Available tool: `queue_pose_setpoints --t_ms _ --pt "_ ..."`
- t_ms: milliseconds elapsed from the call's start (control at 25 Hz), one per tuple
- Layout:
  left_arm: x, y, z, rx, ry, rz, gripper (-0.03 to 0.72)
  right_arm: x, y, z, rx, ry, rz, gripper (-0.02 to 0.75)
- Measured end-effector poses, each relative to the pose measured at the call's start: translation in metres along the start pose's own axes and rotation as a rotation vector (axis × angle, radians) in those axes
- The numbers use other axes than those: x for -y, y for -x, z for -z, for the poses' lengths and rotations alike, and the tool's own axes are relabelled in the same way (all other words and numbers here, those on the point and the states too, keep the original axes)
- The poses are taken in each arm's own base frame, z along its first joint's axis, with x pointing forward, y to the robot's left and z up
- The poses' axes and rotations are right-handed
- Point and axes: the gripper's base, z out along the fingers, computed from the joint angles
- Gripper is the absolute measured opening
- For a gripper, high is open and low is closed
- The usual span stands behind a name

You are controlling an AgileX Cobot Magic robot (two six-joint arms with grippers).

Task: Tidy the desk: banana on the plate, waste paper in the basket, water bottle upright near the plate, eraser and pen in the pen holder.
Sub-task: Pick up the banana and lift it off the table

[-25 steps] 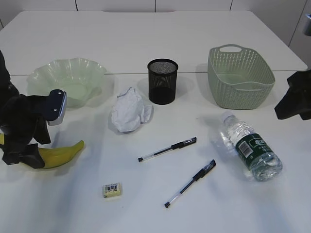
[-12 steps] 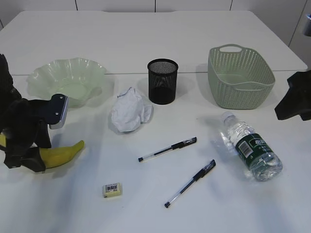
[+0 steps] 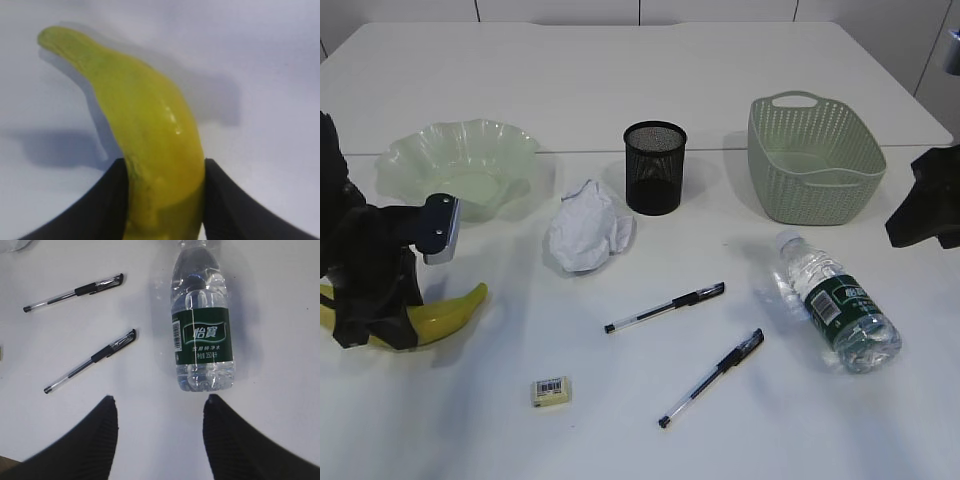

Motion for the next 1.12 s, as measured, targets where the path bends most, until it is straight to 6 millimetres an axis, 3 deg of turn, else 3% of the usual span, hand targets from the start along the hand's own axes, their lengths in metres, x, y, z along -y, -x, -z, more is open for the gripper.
queue_pose_setpoints --t_ms 400,840,1120 --pt "0.000 0.003 0.003 0.024 -0.008 0.164 0.297 0.000 0.000 0.000 0.000 0.001 -0.001 0.408" --pt "0.010 0.021 0.060 0.210 0.049 0.320 0.296 0.000 0.000 0.000 0.000 0.001 -0.001 0.408" --pt "0.008 0.023 0.066 0.247 0.072 0.499 0.296 -0.001 -0.001 0.000 -0.006 0.011 -0.006 0.408"
